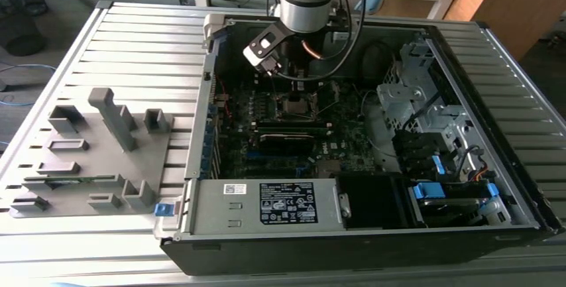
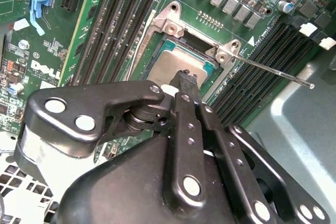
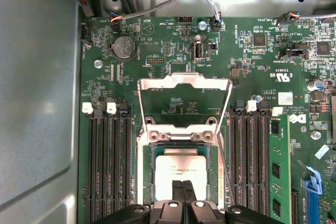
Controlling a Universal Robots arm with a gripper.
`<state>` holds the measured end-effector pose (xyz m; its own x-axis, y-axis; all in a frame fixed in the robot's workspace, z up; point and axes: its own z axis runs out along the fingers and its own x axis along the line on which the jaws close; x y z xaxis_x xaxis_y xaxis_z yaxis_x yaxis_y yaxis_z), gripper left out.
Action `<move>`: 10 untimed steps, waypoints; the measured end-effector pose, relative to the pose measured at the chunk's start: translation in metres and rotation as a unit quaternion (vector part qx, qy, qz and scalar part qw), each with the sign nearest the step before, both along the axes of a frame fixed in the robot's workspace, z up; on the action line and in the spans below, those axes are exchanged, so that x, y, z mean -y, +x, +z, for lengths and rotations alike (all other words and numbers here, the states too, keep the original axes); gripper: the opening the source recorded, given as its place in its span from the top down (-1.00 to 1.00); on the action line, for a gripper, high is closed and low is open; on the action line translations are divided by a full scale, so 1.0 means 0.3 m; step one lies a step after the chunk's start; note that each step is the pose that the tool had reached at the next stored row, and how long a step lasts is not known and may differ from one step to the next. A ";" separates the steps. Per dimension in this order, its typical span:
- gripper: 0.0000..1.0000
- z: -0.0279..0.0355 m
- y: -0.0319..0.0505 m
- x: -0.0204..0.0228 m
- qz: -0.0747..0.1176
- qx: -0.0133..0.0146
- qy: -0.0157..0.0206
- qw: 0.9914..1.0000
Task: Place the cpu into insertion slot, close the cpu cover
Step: 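Place the cpu into insertion slot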
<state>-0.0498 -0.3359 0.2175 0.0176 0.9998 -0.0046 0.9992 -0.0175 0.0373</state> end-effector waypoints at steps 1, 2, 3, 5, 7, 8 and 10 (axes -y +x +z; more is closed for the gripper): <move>0.79 0.000 0.000 0.000 0.000 0.000 0.000 1.000; 0.79 0.000 0.001 0.000 0.000 0.000 0.000 1.000; 0.79 0.000 0.002 0.000 0.000 0.000 0.000 1.000; 0.79 -0.001 0.004 0.000 0.000 0.000 0.000 1.000; 0.79 -0.004 0.005 0.000 0.000 0.000 0.000 1.000; 0.79 -0.006 0.005 0.000 0.000 0.000 0.000 1.000; 0.79 -0.015 0.005 0.000 0.000 0.000 0.000 1.000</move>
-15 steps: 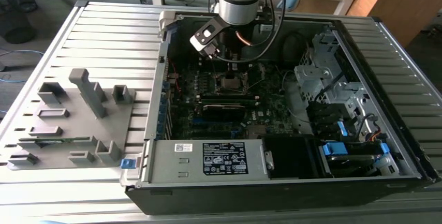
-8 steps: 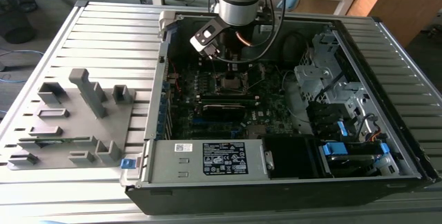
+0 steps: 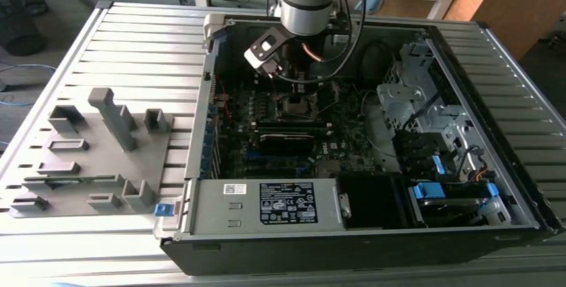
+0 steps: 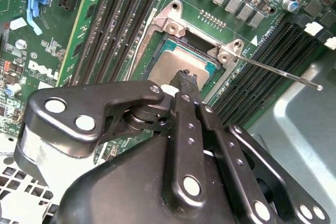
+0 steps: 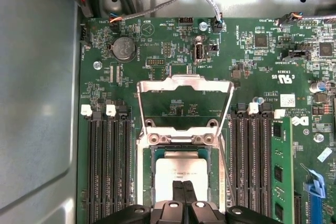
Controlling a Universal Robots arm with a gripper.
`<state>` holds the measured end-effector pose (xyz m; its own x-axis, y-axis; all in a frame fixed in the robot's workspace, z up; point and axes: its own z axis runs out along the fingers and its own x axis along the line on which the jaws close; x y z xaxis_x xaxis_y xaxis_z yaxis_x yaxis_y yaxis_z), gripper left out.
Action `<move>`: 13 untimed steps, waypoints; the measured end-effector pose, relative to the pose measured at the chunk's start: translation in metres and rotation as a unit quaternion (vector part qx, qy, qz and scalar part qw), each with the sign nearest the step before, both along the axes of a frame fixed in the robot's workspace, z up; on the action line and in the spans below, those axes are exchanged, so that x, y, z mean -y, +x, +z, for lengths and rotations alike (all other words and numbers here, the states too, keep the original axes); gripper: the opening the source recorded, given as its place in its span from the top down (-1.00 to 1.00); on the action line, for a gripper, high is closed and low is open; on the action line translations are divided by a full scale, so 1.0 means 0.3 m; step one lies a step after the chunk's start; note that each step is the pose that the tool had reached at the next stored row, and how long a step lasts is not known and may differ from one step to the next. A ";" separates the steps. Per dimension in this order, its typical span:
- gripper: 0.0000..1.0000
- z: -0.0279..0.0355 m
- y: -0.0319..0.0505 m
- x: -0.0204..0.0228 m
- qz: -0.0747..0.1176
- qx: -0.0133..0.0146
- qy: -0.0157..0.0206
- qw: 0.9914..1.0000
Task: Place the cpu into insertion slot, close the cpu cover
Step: 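Place the cpu into insertion slot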
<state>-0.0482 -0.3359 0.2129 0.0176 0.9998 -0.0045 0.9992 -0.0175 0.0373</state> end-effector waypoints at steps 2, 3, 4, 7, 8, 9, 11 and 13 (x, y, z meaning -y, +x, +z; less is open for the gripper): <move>0.79 -0.007 0.000 0.000 0.000 0.000 0.000 1.000; 0.79 -0.010 0.000 0.000 0.000 0.000 0.000 1.000; 0.79 -0.012 0.000 0.000 0.000 0.000 0.000 1.000; 0.79 -0.013 0.005 0.000 0.000 0.000 0.000 1.000; 0.79 -0.013 0.006 0.000 0.001 0.000 0.000 1.000; 0.79 -0.013 0.006 0.000 0.001 0.000 0.000 1.000; 0.79 -0.015 0.006 0.000 0.001 0.000 0.000 1.000; 0.79 -0.021 0.006 0.000 0.001 0.000 0.000 1.000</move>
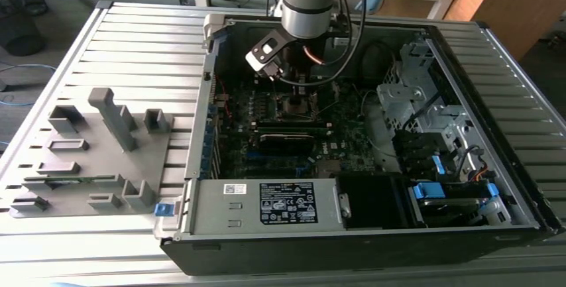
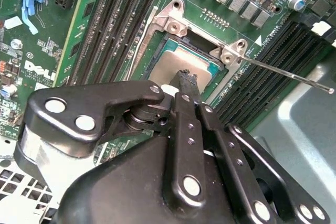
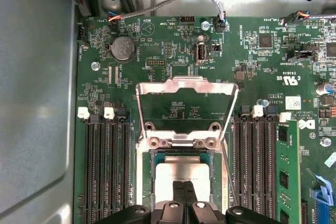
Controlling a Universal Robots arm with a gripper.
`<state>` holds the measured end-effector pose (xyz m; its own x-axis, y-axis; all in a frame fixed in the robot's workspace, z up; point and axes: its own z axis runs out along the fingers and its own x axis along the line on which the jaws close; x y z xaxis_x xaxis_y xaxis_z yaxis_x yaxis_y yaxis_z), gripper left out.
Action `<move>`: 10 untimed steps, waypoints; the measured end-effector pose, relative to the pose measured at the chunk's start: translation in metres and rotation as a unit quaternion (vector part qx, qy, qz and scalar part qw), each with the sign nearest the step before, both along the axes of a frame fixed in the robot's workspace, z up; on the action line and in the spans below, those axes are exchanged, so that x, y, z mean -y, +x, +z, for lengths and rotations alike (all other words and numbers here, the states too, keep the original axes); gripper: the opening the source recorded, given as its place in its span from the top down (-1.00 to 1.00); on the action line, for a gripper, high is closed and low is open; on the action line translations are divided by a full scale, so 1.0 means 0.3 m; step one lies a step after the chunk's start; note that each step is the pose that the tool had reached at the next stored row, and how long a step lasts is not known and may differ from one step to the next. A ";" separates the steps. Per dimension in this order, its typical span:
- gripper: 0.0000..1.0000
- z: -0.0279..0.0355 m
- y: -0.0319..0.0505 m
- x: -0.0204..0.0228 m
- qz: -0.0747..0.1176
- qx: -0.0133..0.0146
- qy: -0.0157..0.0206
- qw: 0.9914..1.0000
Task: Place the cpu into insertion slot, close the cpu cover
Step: 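Place the cpu into insertion slot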
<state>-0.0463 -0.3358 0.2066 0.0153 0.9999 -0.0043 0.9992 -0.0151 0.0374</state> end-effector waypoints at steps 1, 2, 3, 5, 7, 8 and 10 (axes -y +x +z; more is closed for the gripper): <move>0.79 -0.003 0.000 0.000 0.000 0.000 0.000 1.000; 0.79 -0.004 0.000 0.000 0.000 0.000 0.000 1.000; 0.79 -0.004 0.000 0.000 0.000 0.000 0.000 1.000; 0.79 -0.004 0.000 0.000 0.000 0.000 0.000 1.000; 0.79 -0.005 0.000 -0.004 0.000 0.000 0.000 1.000; 0.79 -0.005 0.000 -0.006 0.000 0.000 0.000 1.000; 0.79 -0.007 0.000 -0.007 0.000 0.000 0.000 1.000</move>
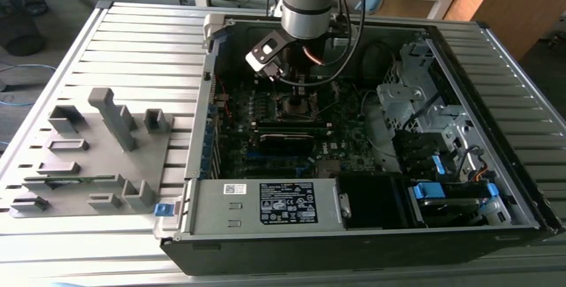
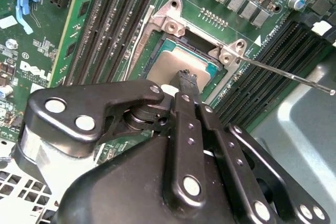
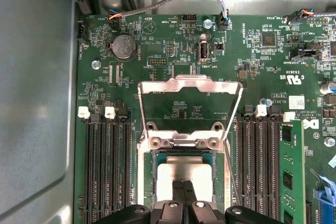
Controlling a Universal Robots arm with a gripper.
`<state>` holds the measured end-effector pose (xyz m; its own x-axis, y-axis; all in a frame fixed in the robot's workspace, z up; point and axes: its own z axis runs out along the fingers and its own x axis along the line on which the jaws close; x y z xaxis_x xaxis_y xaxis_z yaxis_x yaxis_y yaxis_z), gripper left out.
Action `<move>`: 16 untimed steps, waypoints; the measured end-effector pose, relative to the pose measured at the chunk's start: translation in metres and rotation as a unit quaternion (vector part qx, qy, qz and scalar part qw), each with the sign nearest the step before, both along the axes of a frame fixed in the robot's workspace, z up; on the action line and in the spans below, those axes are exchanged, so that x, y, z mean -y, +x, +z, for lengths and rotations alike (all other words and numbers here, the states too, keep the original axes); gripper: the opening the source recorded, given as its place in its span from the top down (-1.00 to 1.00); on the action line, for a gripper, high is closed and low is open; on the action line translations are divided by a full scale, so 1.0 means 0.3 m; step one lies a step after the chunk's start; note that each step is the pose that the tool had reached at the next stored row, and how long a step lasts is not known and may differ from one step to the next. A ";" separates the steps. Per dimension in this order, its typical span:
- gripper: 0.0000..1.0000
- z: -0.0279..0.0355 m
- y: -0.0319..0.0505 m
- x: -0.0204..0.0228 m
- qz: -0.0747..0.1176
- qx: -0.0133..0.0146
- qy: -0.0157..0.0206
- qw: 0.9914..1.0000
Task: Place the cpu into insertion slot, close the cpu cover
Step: 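Place the cpu into insertion slot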
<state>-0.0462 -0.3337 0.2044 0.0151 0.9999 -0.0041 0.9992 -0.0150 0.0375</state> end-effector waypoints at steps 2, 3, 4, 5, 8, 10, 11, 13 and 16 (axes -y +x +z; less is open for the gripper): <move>0.79 -0.006 0.000 0.000 0.000 0.000 0.000 1.000; 0.79 -0.008 0.000 0.000 0.000 0.000 0.000 1.000; 0.79 -0.009 0.000 0.000 0.000 0.000 0.000 1.000; 0.79 -0.009 0.000 0.000 0.000 0.000 0.000 1.000; 0.79 -0.010 0.000 0.000 0.000 0.000 0.000 1.000; 0.79 -0.015 0.000 0.000 0.000 0.000 0.000 1.000; 0.79 -0.016 0.000 0.000 0.000 0.000 0.000 1.000; 0.79 -0.016 0.000 0.000 0.000 0.000 0.000 1.000; 0.79 -0.017 0.000 0.000 0.000 0.000 0.000 1.000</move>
